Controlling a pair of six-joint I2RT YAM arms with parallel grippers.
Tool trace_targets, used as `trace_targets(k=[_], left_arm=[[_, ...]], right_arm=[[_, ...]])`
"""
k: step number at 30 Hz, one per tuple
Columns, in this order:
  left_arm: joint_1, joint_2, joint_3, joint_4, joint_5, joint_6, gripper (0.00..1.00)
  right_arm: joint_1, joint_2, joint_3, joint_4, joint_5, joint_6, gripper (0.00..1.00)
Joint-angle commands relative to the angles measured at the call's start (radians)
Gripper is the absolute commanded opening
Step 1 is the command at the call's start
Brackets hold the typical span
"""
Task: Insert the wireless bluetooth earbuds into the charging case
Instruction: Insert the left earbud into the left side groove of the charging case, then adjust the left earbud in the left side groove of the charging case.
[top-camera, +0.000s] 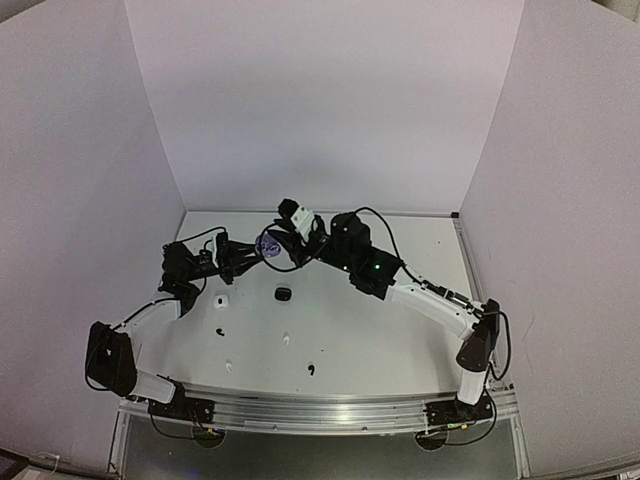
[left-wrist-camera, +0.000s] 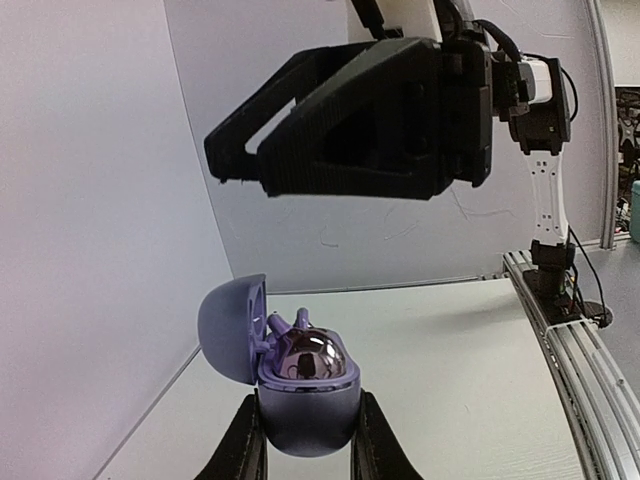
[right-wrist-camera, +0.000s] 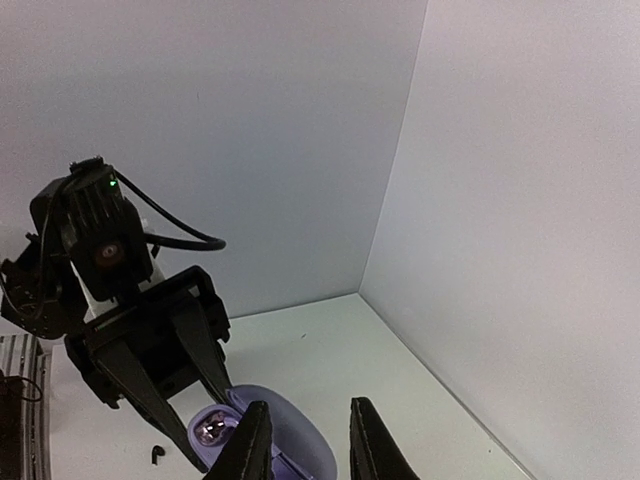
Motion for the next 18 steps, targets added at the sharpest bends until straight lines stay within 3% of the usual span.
trace_targets(k=[1, 18], left_arm=[[0.001, -0.004, 0.044, 0.003, 0.027, 0.022, 0.0], [0.001, 0.004, 0.038, 0.037, 0.01, -0.018, 0.0]], right_arm=[[0.015, 0.023, 0.051, -0.003, -0.038, 0.009, 0.24], [0.052, 0.077, 0.036, -0.036, 0.064, -0.145, 0.19]])
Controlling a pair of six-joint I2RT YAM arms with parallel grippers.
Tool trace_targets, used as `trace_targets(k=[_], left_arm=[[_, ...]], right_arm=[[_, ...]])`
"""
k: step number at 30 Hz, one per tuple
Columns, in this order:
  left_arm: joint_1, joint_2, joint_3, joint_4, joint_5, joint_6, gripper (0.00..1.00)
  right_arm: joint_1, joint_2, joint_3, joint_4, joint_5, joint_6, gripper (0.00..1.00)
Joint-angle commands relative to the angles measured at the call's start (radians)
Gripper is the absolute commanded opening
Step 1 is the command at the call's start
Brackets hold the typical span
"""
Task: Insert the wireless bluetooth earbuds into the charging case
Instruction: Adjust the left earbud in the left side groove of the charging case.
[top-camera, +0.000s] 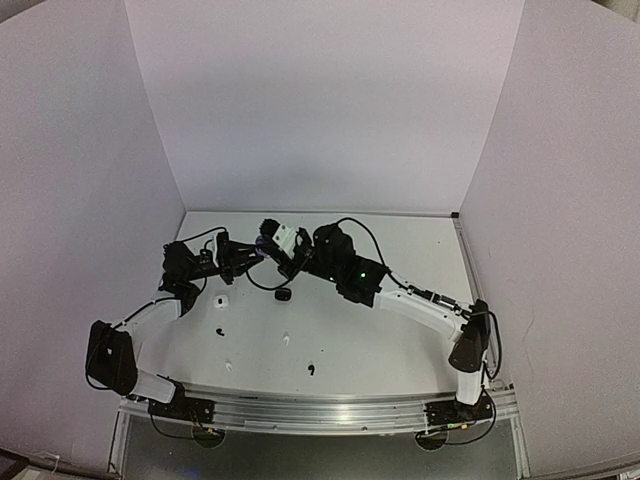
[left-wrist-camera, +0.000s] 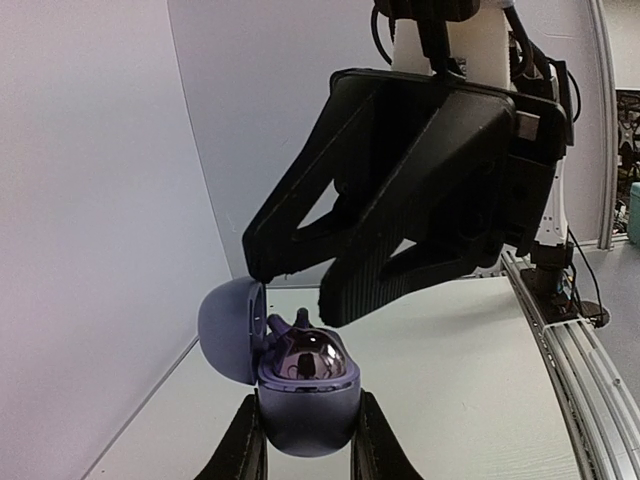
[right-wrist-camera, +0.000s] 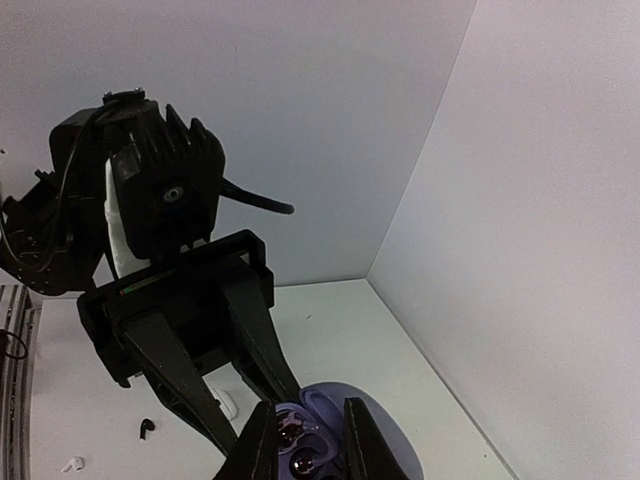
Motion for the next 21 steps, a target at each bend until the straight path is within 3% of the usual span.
trace_targets(k=[1, 8, 21], left_arm=[[0.0, -0.004, 0.038, 0.049, 0.002, -0.014, 0.0], [0.0, -0.004, 0.036, 0.06, -0.005, -0.016, 0.0], [0.001, -0.003, 0.038, 0.065, -0.017, -0.045, 0.0]], right_arm=[[0.004, 0.022, 0.019, -0.017, 0.046, -0.036, 0.19], [0.033, 0.047, 0.017, -0.017, 0.102, -0.09, 0.17], [0.032, -0.006, -0.014, -0.017, 0.076, -0.021, 0.18]])
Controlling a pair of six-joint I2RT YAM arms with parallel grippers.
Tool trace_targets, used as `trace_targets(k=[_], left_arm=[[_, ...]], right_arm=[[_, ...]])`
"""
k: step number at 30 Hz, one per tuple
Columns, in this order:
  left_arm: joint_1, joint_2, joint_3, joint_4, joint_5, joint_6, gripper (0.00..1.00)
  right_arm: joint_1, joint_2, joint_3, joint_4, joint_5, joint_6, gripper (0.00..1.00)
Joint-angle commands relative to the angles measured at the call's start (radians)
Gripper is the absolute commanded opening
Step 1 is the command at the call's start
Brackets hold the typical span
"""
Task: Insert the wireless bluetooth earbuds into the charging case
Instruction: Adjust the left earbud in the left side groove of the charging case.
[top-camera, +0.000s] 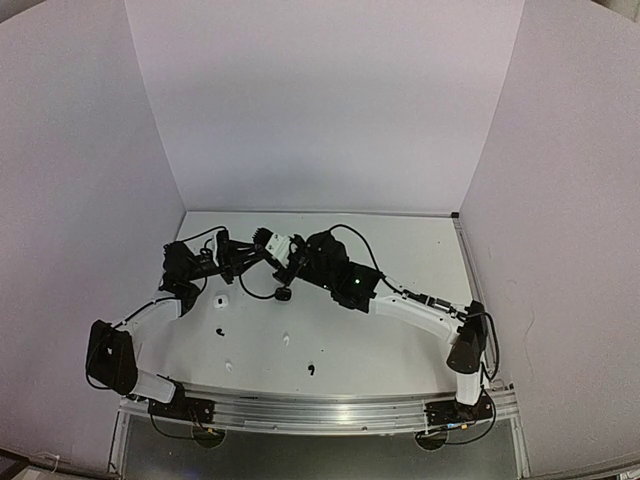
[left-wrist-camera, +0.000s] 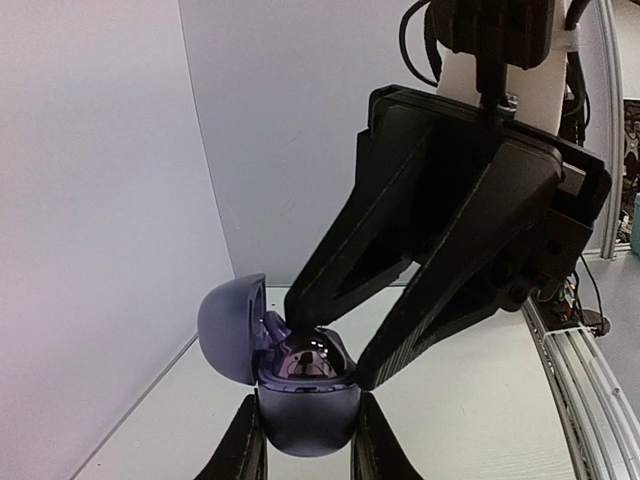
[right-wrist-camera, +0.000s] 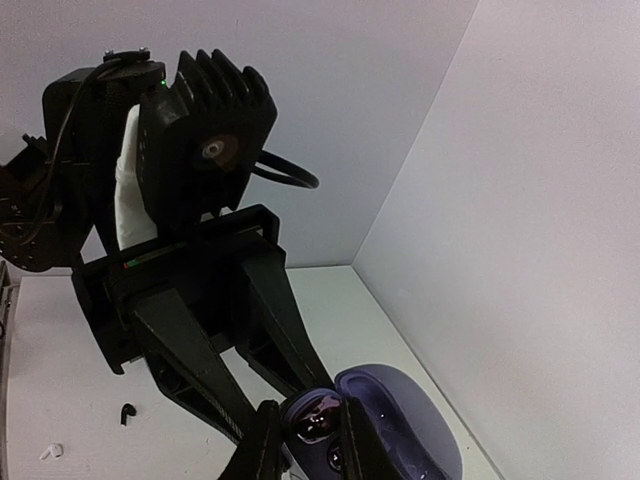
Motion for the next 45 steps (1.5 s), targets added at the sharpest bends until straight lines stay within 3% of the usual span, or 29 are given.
trace_targets(k=[1, 5, 9, 19, 24, 35, 45], left_arm=[[0.001, -0.008, 0.038, 0.056, 0.003, -0.014, 0.0], [0.0, -0.011, 0.04, 0.039, 0.012, 0.002, 0.0], [0.001, -0.009, 0.043, 0.011, 0.025, 0.032, 0.0], [-0.001, -0.003, 0.05, -0.018, 0.063, 0.05, 0.0], [-0.001, -0.006, 0.047, -0.006, 0.067, 0.04, 0.0], [-0.001, 0.0, 0.047, 0.008, 0.076, 0.037, 0.0], [-0.001, 0.001, 0.046, 0.014, 0.077, 0.035, 0.0]], right_arm=[[-0.009, -0.032, 0.0, -0.016, -0.039, 0.062, 0.19], [-0.06, -0.073, -0.003, -0.016, -0.237, 0.2, 0.23], [-0.088, -0.092, 0.005, -0.041, -0.315, 0.261, 0.26], [-0.112, -0.082, 0.034, -0.06, -0.319, 0.312, 0.24], [-0.113, -0.058, 0.073, -0.126, -0.303, 0.274, 0.16], [-0.113, -0.002, 0.129, -0.196, -0.279, 0.254, 0.1], [-0.111, 0.031, 0.164, -0.233, -0.282, 0.236, 0.1]])
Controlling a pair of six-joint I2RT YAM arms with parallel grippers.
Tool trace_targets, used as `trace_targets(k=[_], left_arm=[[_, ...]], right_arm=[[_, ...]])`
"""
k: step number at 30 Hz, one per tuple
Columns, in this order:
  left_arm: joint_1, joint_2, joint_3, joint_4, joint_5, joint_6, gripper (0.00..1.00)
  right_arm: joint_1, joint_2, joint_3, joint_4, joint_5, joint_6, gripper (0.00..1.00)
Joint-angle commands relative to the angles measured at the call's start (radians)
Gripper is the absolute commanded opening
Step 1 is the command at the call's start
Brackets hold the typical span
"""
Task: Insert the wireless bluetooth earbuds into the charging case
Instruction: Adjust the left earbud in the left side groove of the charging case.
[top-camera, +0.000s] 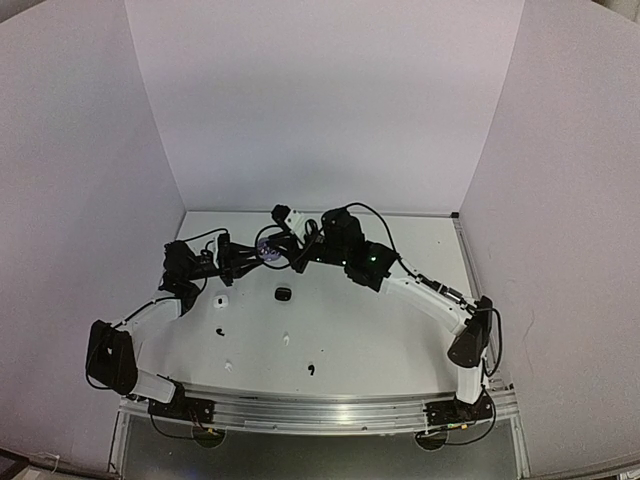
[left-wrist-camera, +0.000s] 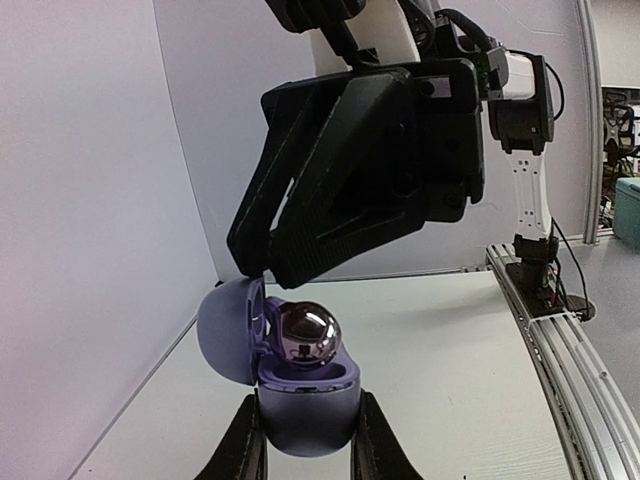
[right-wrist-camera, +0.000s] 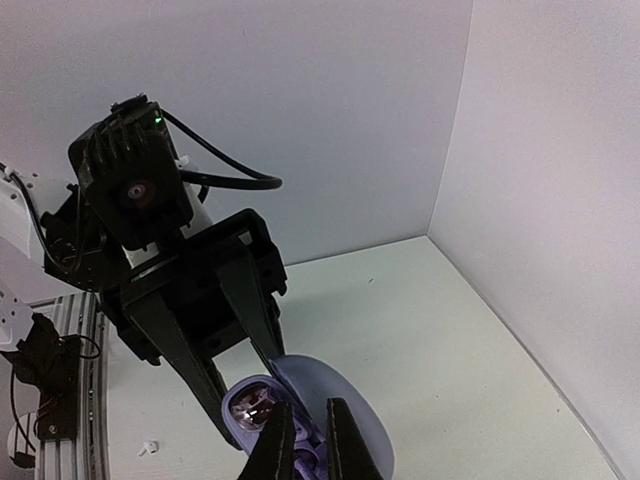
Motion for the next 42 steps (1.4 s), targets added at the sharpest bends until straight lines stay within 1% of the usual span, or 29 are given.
trace_targets(k=[1, 4, 10, 14, 19, 27, 34, 36, 42], left_arm=[[-0.002, 0.001, 0.042, 0.044, 0.016, -0.001, 0.0], [-0.002, 0.002, 0.042, 0.05, 0.015, 0.0, 0.0], [-0.002, 0.004, 0.041, 0.054, 0.008, -0.011, 0.0], [-0.002, 0.003, 0.036, 0.054, -0.007, -0.024, 0.0], [-0.002, -0.003, 0.028, 0.049, -0.019, -0.023, 0.0], [-0.002, -0.003, 0.028, 0.055, -0.018, -0.024, 0.0], [-0.002, -0.005, 0.027, 0.068, -0.021, -0.056, 0.0], [-0.002, -0.004, 0.028, 0.073, -0.02, -0.058, 0.0], [-0.004, -0.002, 0.031, 0.078, -0.014, -0.059, 0.0]], right_arm=[[0.002, 0.034, 0.05, -0.036, -0.007, -0.017, 0.1], [0.012, 0.039, 0.053, -0.055, 0.014, -0.039, 0.1], [0.047, 0.033, 0.051, -0.061, 0.103, -0.105, 0.09], [0.048, 0.019, 0.064, -0.052, 0.153, -0.094, 0.09], [0.046, -0.02, 0.086, -0.023, 0.178, -0.039, 0.11], [0.046, -0.083, 0.08, 0.0, 0.172, 0.067, 0.19], [0.046, -0.128, -0.021, -0.001, 0.144, 0.168, 0.19], [0.044, -0.124, -0.03, -0.008, 0.141, 0.212, 0.18], [0.034, -0.084, -0.011, -0.052, 0.125, 0.25, 0.13]])
